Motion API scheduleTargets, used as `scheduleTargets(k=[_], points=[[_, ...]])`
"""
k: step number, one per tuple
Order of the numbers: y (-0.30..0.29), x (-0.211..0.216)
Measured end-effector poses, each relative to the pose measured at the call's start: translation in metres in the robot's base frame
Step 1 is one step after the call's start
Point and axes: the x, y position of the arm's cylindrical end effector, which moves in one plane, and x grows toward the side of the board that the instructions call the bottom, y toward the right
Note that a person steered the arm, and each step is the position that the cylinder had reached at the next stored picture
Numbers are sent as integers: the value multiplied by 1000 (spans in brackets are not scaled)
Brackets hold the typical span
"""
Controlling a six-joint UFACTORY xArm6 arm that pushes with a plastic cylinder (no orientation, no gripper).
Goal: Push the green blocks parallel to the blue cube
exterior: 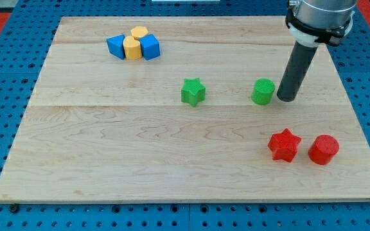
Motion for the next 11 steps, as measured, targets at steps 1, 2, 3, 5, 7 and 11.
scheduleTargets(k=[1,2,3,5,7,11], points=[[1,0],[4,0],[5,0],[6,0],[-51,16],[-225,-3]])
